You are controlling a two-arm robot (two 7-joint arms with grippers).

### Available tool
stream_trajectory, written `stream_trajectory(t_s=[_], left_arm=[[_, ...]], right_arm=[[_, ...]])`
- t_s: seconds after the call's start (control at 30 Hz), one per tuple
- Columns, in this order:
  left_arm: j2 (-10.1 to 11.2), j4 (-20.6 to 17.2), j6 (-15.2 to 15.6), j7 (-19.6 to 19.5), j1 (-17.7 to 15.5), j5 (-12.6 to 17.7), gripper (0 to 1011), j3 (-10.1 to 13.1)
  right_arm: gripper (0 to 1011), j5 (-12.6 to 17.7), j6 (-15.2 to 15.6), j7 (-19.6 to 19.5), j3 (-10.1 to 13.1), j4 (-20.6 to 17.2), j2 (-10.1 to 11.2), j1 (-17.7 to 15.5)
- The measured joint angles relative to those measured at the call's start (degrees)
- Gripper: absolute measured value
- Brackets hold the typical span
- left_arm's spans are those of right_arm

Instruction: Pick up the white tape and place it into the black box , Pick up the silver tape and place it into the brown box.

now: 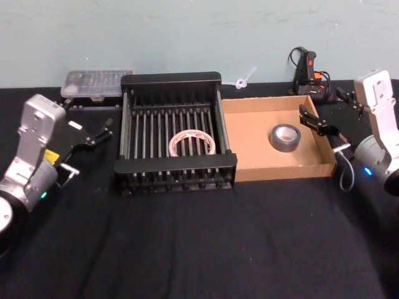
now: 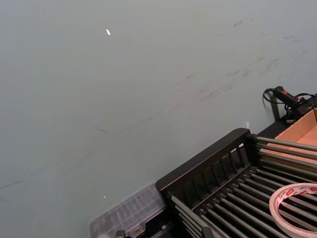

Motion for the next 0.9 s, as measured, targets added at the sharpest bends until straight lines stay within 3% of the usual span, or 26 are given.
stream_trajectory(t_s=[0.9], left_arm=[[0.0, 0.0, 0.0, 0.0, 0.0, 0.0, 1001, 0.0]], right_arm=[[1002, 0.1, 0.0, 0.1, -0.2, -0.1, 0.2, 0.1]])
